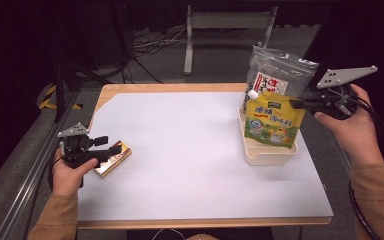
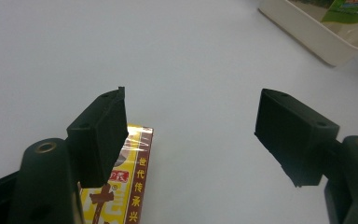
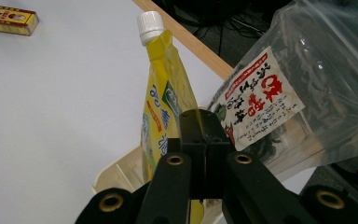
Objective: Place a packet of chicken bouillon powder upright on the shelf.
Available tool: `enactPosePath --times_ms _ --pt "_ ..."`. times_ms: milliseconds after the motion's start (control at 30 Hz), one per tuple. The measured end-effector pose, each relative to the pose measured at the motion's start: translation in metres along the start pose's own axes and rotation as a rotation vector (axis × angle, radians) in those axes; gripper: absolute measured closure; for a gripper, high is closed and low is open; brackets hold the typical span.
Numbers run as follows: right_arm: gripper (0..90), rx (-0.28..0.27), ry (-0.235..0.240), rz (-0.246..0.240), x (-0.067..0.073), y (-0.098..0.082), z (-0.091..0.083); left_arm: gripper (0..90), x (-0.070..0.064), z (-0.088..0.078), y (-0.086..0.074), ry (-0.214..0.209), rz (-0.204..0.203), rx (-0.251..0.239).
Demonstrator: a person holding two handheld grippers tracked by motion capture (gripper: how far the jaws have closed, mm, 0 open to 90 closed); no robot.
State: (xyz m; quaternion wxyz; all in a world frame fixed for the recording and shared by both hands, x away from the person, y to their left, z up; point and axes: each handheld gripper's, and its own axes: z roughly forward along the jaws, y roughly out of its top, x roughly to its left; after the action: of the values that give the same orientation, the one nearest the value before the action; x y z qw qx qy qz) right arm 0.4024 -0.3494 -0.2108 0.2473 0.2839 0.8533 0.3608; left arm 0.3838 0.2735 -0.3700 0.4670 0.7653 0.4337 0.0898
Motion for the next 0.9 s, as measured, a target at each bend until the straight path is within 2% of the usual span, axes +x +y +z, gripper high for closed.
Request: enactPosePath --times_ms 433,667,900 --pt "90.0 0.004 -0.006 -0.008 0.001 -0.004 0.005 26.0 -0.001 0.001 0.000 0.000 -0.003 0.001" --pt "90.0 0.020 0.005 0.003 0.002 -0.010 0.015 26.0 0.000 0.001 -0.001 0.002 0.002 0.004" --pt "90.0 0.020 0.012 0.032 0.000 -0.017 0.018 26.0 0.000 0.003 -0.002 0.004 -0.007 0.007"
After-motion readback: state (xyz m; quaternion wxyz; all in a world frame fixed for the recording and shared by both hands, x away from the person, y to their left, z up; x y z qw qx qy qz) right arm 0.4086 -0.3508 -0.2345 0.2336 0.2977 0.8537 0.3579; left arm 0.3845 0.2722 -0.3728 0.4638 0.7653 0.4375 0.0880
